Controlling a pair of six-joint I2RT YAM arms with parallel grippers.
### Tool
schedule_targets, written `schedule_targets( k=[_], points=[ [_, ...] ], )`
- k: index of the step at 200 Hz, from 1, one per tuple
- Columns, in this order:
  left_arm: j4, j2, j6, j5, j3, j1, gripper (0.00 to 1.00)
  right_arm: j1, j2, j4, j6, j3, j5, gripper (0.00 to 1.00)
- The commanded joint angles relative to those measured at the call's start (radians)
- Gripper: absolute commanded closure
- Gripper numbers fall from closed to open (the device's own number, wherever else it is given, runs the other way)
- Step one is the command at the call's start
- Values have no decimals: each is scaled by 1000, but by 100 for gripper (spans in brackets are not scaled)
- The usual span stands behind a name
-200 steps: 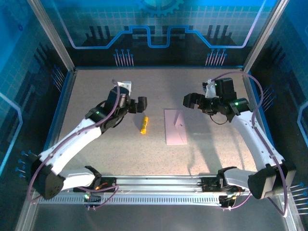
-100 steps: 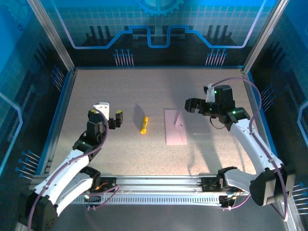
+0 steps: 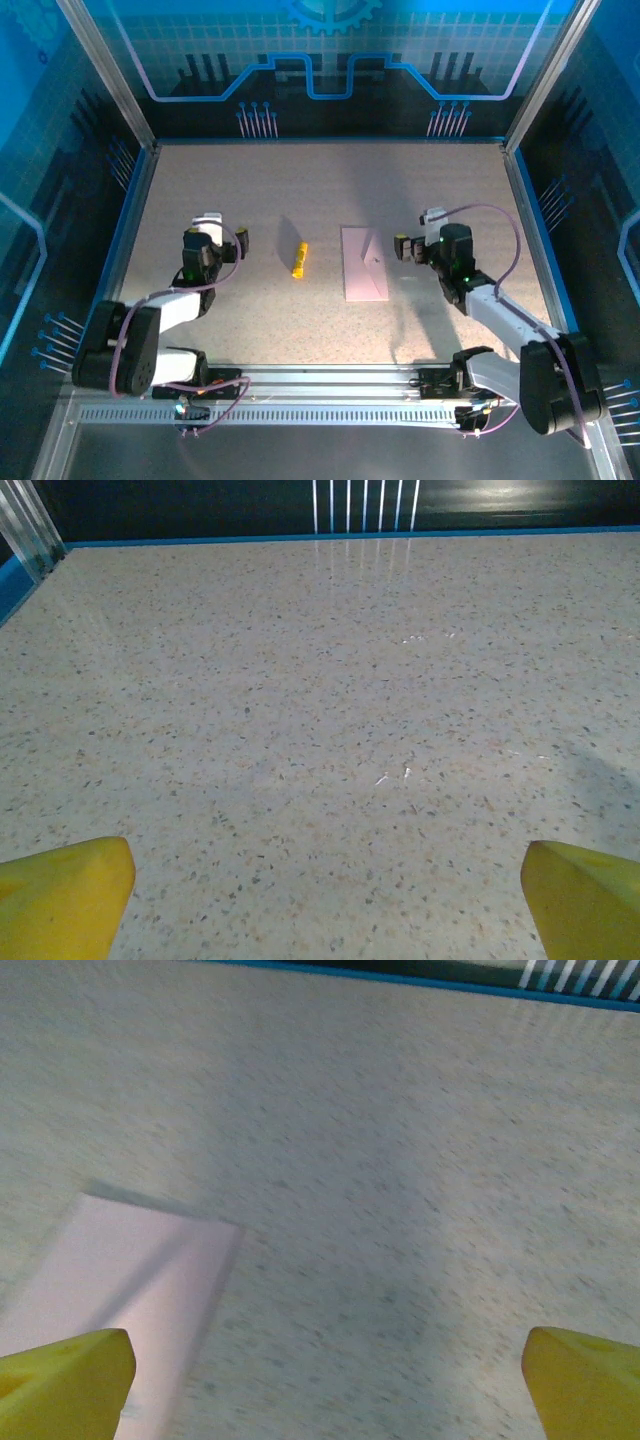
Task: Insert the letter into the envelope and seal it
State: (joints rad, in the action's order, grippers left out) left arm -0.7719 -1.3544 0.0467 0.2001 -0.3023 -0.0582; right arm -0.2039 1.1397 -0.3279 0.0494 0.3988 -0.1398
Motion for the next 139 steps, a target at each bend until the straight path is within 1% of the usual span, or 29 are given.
schedule_targets(
  k=[1,15,21,33,43,47,53,62,73,84,110,139],
  points=[
    [-268,-115,-31,-104,17,32,1,52,76,-317,-50,-52,-120,0],
    [-335,-192,-28,-121,14,35,1,83,161,-462,-66,-83,-80,0],
    [-368,-219,-21,-125,12,36,1,89,193,-528,-69,-89,-82,0],
    [-256,-185,-31,-136,-12,43,1,98,250,-566,-50,-72,-93,0],
    [-267,-206,-34,-136,-28,47,1,107,300,-562,-45,-50,-77,0],
    [-242,-203,-35,-138,-35,48,1,107,325,-577,-47,-48,-67,0],
    [-195,-190,-37,-142,-49,49,1,108,368,-616,-50,-47,-52,0],
    [-193,-201,-31,-147,-60,50,1,108,418,-700,-62,-53,-48,0],
    [-149,-194,-36,-147,-78,50,0,112,387,-596,-42,-32,-50,0],
    [-144,-195,-36,-146,-82,50,1,122,403,-635,-39,-35,-41,0],
    [-147,-196,-34,-145,-84,49,1,129,396,-570,-33,-11,-28,0],
    [-146,-196,-34,-145,-83,49,0,132,398,-579,-34,-12,-21,0]
  ],
)
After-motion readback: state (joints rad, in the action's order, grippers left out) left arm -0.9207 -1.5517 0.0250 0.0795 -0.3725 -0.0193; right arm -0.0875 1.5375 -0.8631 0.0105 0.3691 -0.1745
